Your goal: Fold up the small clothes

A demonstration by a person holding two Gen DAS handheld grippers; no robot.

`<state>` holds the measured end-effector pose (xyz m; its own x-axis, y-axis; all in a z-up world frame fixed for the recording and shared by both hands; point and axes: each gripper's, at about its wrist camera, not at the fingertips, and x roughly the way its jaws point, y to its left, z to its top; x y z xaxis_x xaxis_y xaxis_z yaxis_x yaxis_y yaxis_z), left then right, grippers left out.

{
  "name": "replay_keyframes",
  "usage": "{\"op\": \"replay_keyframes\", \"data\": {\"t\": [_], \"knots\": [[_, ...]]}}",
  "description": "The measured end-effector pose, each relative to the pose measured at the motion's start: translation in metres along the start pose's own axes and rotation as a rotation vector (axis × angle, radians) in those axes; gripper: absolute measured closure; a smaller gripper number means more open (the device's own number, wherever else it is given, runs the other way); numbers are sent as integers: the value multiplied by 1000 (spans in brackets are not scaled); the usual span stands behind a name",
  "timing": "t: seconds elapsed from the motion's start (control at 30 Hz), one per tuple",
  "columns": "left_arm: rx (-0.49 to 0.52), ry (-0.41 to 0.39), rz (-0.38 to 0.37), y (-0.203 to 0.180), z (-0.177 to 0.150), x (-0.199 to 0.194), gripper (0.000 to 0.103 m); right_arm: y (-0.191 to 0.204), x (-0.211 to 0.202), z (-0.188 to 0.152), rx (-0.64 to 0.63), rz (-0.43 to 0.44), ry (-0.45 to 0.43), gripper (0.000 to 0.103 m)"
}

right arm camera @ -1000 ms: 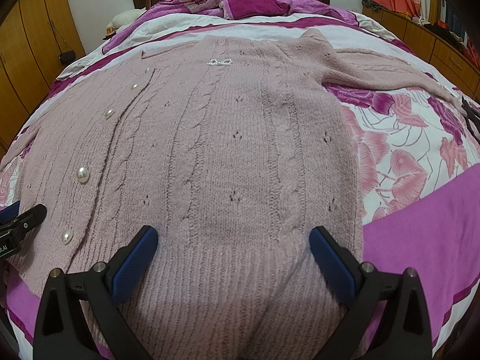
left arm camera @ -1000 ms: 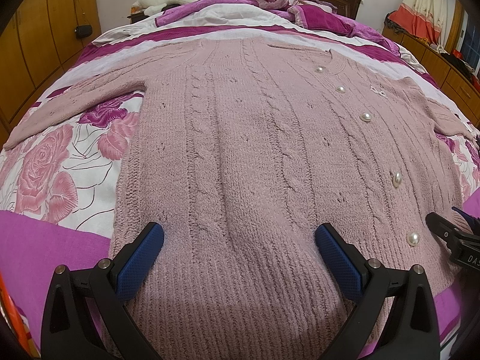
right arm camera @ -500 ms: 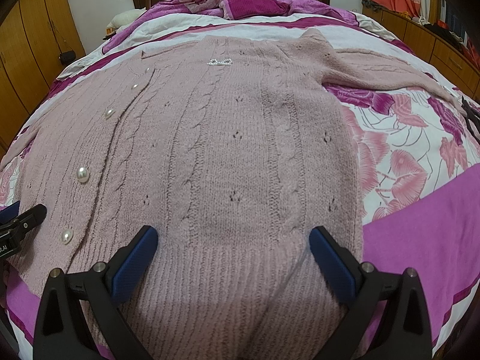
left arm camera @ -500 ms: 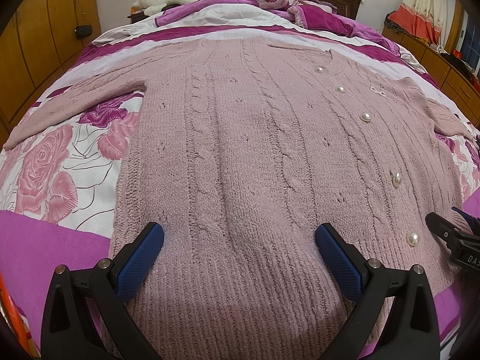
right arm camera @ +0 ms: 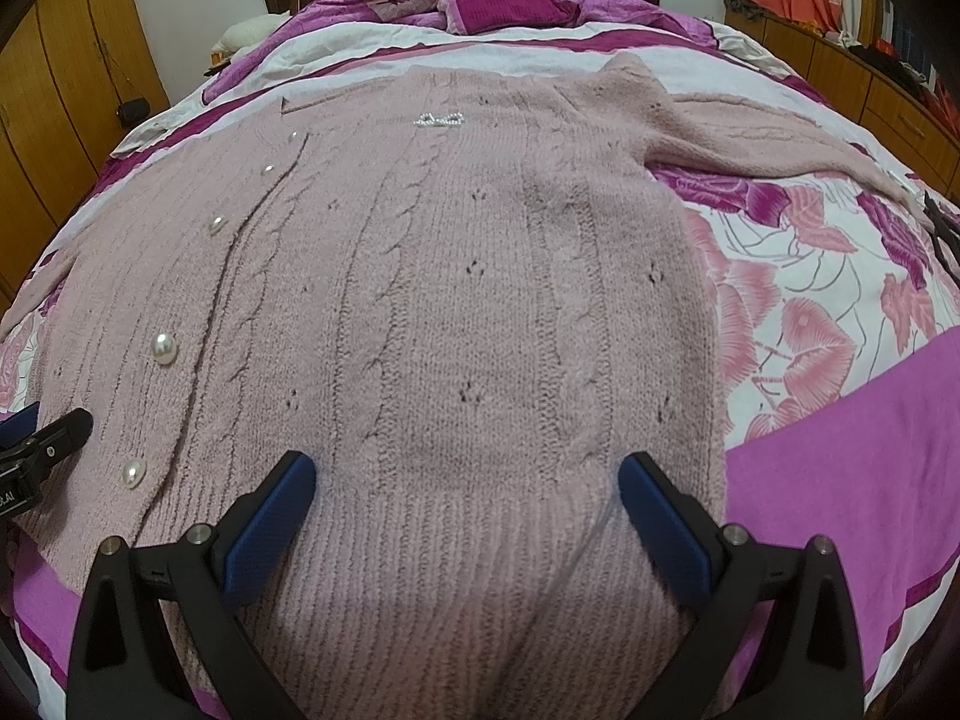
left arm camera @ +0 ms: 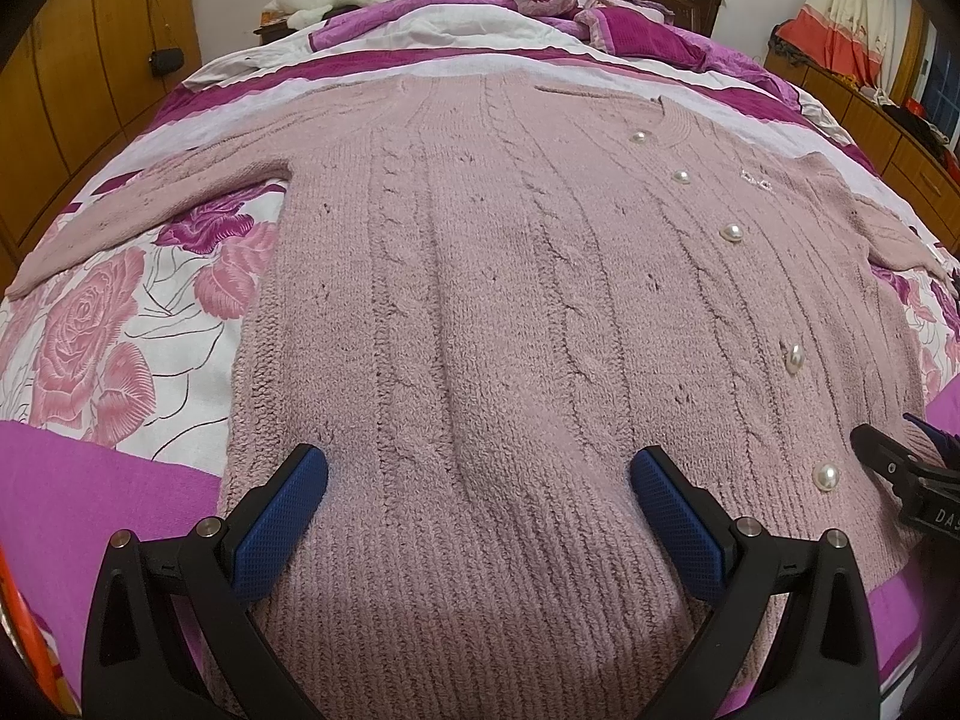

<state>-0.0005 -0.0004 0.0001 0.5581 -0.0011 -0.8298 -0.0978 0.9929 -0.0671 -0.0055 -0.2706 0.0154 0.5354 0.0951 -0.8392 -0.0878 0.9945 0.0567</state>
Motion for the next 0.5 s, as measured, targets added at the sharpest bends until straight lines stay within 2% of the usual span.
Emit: {"op": "replay_keyframes", "data": {"t": [0.33, 0.5], "knots": [[-7, 9, -8, 2, 1, -2, 18, -3, -1, 3, 6, 50, 13, 0], [-29, 16, -33, 6, 3, -19, 21, -17, -15, 6, 52, 147, 2, 0]]}}
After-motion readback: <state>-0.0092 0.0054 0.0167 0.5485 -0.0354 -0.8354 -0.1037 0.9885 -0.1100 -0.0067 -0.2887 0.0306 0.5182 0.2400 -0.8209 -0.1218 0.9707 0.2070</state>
